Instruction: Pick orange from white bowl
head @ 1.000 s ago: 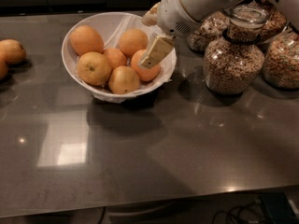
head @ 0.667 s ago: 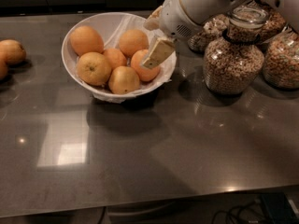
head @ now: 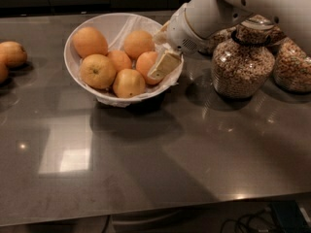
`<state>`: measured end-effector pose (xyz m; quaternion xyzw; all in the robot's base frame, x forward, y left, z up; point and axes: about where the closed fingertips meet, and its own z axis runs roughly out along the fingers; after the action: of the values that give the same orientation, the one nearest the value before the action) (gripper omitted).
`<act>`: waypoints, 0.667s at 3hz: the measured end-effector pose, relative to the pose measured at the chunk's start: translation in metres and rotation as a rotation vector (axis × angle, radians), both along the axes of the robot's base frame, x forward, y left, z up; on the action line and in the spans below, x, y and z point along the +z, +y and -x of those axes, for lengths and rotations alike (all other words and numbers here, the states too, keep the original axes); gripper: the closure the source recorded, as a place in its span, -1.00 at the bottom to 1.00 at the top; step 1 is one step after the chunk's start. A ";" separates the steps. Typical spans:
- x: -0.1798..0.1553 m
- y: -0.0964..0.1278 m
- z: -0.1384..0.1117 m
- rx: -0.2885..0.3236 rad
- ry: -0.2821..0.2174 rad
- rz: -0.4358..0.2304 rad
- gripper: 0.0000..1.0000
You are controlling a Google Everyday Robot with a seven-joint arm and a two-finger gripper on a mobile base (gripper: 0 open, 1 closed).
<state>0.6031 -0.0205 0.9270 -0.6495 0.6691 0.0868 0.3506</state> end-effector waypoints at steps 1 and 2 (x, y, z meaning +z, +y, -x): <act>-0.015 -0.002 -0.006 -0.014 0.022 0.000 -0.28; -0.027 -0.002 -0.013 -0.024 0.037 0.006 -0.34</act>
Offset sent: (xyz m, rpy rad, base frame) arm 0.0224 -0.0050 -0.0375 -0.0132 0.0499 -0.0427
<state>0.6161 -0.0223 0.9000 -0.6407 0.6836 0.0926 0.3370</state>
